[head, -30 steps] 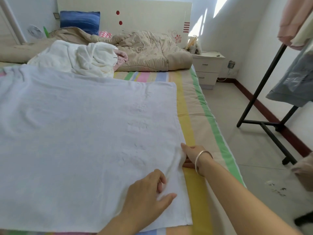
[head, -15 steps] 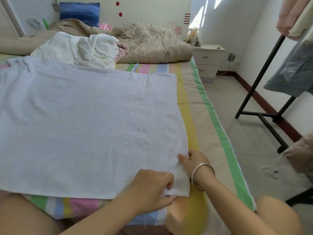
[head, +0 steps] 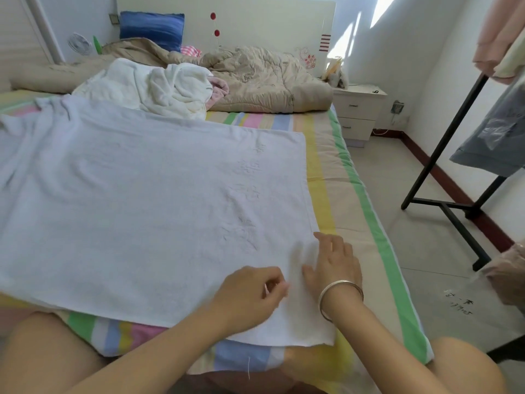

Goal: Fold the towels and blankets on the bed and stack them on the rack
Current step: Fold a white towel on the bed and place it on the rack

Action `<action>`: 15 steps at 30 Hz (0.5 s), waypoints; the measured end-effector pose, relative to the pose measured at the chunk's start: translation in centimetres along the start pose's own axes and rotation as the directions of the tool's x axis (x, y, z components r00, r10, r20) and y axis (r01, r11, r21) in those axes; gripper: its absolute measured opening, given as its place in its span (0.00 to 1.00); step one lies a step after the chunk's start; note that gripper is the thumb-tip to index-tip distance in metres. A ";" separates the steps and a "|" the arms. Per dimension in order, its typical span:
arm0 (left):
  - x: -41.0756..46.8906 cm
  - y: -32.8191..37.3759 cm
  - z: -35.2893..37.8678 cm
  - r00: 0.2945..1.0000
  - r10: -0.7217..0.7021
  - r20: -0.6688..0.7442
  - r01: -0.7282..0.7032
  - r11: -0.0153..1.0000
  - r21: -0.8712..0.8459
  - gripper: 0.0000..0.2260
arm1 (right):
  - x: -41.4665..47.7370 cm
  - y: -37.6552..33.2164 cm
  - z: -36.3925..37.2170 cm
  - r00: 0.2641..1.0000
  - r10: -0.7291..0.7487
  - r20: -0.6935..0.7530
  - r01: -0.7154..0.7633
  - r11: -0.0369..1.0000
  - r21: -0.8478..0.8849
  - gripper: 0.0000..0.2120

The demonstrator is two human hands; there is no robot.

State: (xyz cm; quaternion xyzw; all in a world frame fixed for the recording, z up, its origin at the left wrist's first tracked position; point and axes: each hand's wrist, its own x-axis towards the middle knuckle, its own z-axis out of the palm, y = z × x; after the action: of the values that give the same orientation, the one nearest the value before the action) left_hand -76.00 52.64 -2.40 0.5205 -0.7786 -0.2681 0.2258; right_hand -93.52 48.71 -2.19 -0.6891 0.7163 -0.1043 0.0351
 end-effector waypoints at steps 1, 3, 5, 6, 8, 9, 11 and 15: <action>0.2 -1.2 -1.0 0.994 -0.050 -0.098 0.056 0.997 0.052 0.07 | 0.6 -0.8 0.2 0.998 -0.053 0.026 0.054 0.998 -0.021 0.30; 0.7 -3.9 -3.3 0.954 -0.142 -0.265 0.175 0.979 0.107 0.05 | 1.7 -2.7 0.8 0.985 -0.129 0.116 0.133 0.991 -0.027 0.29; 0.9 -7.4 -6.3 0.895 -0.233 -0.380 0.292 0.950 0.107 0.05 | 3.2 -5.5 1.9 0.962 -0.203 0.183 0.210 0.977 -0.020 0.29; 1.0 -9.0 -7.7 0.867 -0.267 -0.421 0.339 0.935 0.106 0.05 | 4.0 -6.7 2.4 0.951 -0.227 0.210 0.235 0.972 -0.017 0.29; 0.9 -12.5 -10.9 0.804 -0.331 -0.494 0.432 0.896 0.101 0.06 | 5.8 -9.7 3.5 0.929 -0.262 0.262 0.278 0.960 -0.027 0.30; 0.6 -14.6 -12.9 0.771 -0.363 -0.523 0.479 0.872 0.103 0.06 | 6.8 -11.9 4.3 0.917 -0.278 0.286 0.299 0.954 -0.029 0.30; 0.3 -17.1 -15.6 0.727 -0.393 -0.563 0.536 0.837 0.107 0.06 | 7.9 -14.9 5.4 0.899 -0.314 0.306 0.338 0.941 -0.025 0.30; -0.5 -23.1 -21.8 0.648 -0.420 -0.635 0.612 0.784 0.106 0.06 | 9.8 -23.3 8.3 0.865 -0.367 0.341 0.391 0.920 -0.002 0.31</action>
State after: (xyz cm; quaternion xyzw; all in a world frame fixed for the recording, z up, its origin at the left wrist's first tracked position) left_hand -46.09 41.89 -1.07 0.8072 -0.5194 -0.0239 0.2796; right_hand -69.53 37.42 -4.71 -0.8246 0.5538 0.0349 0.1102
